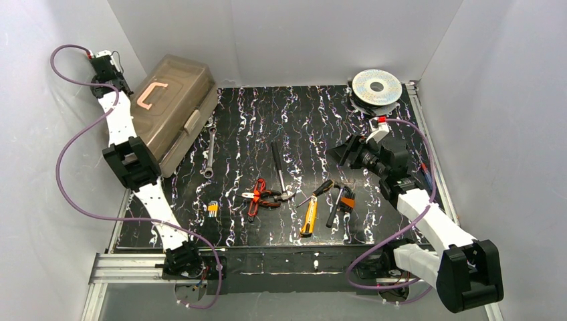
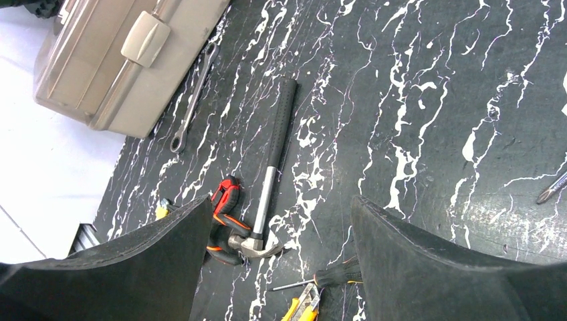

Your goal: Pack the tool kit

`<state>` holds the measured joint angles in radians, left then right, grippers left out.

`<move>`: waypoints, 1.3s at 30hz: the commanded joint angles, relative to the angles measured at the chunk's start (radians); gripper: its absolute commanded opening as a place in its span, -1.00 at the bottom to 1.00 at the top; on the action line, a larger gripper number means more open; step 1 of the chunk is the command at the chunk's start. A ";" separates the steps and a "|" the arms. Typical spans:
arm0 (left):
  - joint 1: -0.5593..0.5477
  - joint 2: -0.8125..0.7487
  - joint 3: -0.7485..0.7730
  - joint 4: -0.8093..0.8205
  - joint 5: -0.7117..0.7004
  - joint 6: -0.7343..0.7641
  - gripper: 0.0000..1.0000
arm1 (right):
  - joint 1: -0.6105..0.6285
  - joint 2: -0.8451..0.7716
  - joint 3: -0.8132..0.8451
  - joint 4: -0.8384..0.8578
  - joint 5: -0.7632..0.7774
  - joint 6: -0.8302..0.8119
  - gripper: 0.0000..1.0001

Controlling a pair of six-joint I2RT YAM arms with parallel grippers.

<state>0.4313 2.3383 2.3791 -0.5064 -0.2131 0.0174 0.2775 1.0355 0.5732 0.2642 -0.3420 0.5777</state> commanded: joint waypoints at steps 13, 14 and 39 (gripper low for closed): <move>-0.073 -0.055 -0.183 -0.256 0.915 -0.120 -1.00 | 0.006 0.015 0.033 0.038 -0.002 -0.010 0.66; -0.084 -0.068 -0.216 -0.253 0.911 -0.121 -1.00 | 0.006 0.014 0.034 0.034 -0.002 -0.012 0.66; -0.300 -0.641 -1.061 0.188 0.713 -0.445 -0.40 | 0.010 0.058 0.085 -0.024 -0.109 -0.017 0.75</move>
<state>0.1963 1.7138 1.3266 -0.3332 0.4240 -0.3664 0.2783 1.0573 0.5949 0.2249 -0.3847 0.5480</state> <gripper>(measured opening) 0.248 0.873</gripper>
